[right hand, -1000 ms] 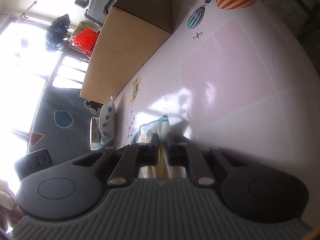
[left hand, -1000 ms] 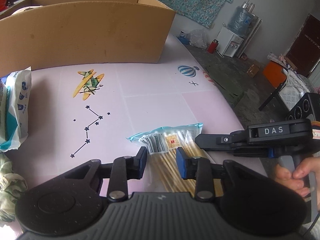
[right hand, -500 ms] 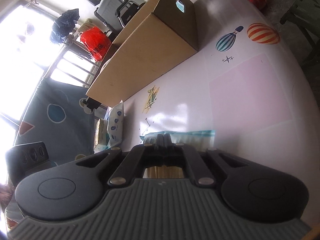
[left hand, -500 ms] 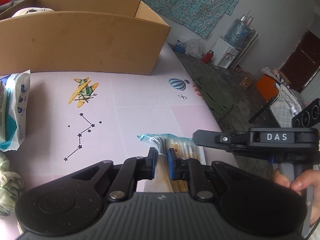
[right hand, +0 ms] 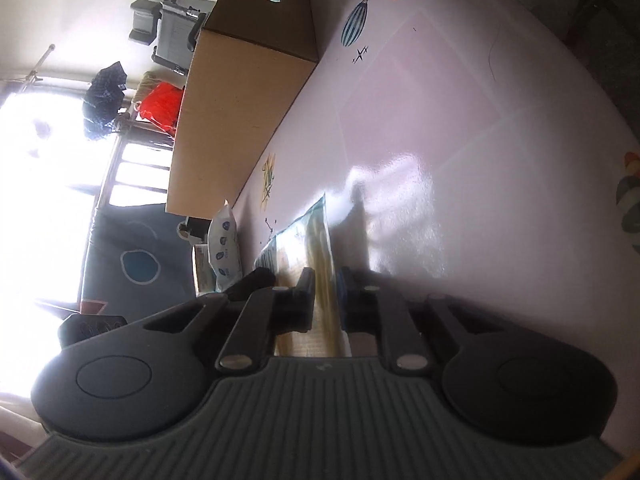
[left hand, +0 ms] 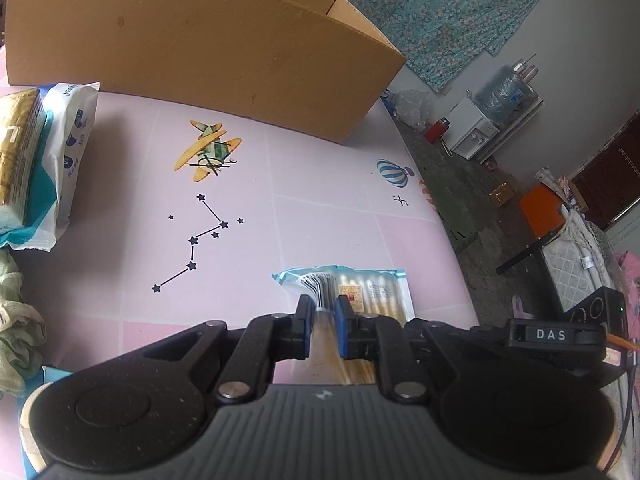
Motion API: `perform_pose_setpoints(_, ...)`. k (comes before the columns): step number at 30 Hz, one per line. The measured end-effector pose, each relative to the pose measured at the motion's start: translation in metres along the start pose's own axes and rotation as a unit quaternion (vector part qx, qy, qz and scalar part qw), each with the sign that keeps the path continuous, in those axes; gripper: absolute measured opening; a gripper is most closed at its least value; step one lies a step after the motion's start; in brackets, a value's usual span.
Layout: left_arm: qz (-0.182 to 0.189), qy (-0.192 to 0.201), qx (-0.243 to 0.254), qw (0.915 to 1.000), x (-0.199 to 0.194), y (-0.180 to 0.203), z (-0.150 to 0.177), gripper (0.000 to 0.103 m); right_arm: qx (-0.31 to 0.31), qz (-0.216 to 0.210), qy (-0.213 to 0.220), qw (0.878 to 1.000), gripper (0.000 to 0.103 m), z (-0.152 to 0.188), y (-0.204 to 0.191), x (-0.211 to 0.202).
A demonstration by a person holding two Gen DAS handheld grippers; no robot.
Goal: Organize soft objects
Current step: 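Carry the swab packet with the left tool and lower it into the box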
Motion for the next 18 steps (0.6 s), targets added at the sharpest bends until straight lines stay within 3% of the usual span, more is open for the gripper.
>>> perform_pose_setpoints(3, -0.004, 0.001, -0.004, 1.0, 0.003, -0.003, 0.0, 0.012, -0.021, 0.004, 0.004, 1.0, 0.002, 0.002, -0.004, 0.008)
perform_pose_setpoints(8, 0.008, 0.01, -0.01, 0.9999, -0.007, -0.003, -0.004, 0.012, -0.05, 0.025, 0.015, 0.998, 0.002, 0.007, -0.014, 0.012)
perform_pose_setpoints(10, 0.016, 0.025, -0.006, 0.9995, -0.018, 0.002, -0.012, 0.012, -0.055, 0.015, 0.023, 0.998, 0.002, 0.008, -0.023, 0.006)
perform_pose_setpoints(15, 0.034, 0.081, 0.017, 0.996, -0.056, 0.021, -0.059, 0.012, -0.087, -0.029, 0.046, 0.995, 0.002, -0.018, -0.07, -0.019)
perform_pose_setpoints(18, 0.033, 0.109, 0.05, 0.9922, -0.071, 0.034, -0.108, 0.012, -0.118, -0.043, 0.061, 0.99, 0.002, -0.045, -0.111, -0.026)
Point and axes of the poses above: each gripper's, at about its wrist camera, not at the fingertips, and x roughly the way its jaws point, y to its right, z to its underside, the point moved 5 cm from there along x, roughly the way its jaws point, and after that the axes turned 5 degrees about z, right-handed, at the moved point
